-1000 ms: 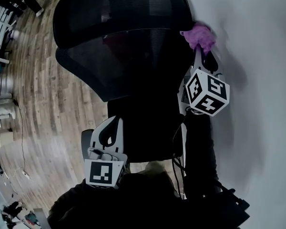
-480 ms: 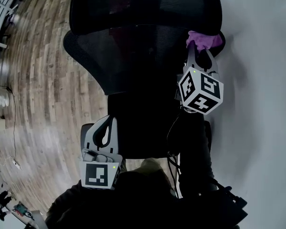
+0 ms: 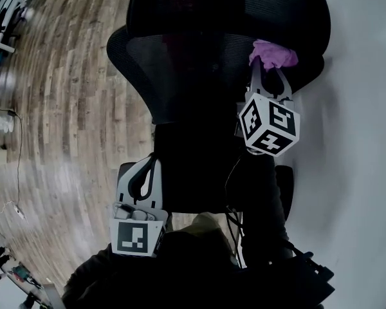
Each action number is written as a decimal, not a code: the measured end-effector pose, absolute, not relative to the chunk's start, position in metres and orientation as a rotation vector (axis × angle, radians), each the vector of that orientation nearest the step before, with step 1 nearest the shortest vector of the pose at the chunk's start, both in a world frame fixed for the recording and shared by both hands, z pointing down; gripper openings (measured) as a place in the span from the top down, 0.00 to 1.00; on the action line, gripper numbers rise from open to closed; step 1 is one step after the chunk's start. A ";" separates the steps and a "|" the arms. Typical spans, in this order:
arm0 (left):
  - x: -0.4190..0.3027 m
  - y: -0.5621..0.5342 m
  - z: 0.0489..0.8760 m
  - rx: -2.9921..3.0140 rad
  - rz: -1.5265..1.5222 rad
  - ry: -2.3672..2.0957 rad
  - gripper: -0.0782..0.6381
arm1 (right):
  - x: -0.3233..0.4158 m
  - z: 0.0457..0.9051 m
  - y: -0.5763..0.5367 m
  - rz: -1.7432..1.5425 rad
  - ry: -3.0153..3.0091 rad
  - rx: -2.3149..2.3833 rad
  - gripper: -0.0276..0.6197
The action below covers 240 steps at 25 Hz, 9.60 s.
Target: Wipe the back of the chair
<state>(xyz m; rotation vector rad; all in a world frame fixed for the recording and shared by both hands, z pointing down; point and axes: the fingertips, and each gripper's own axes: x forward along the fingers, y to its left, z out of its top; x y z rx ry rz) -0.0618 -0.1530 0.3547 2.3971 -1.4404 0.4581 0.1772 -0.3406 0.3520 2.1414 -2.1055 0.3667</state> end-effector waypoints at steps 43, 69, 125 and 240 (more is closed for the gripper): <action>-0.314 -0.104 0.373 1.981 0.302 -1.867 0.88 | -0.181 0.367 -0.353 0.263 -2.490 1.558 0.84; -0.265 -0.080 0.403 1.978 0.390 -1.783 0.89 | -0.164 0.443 -0.312 0.411 -2.490 1.385 0.84; 0.028 -0.122 0.410 2.284 0.541 -1.333 0.89 | 0.239 0.444 -0.293 0.494 -2.165 1.940 0.84; -0.246 -0.063 0.468 1.873 0.494 -1.643 0.88 | -0.170 0.575 -0.255 0.613 -2.388 1.266 0.84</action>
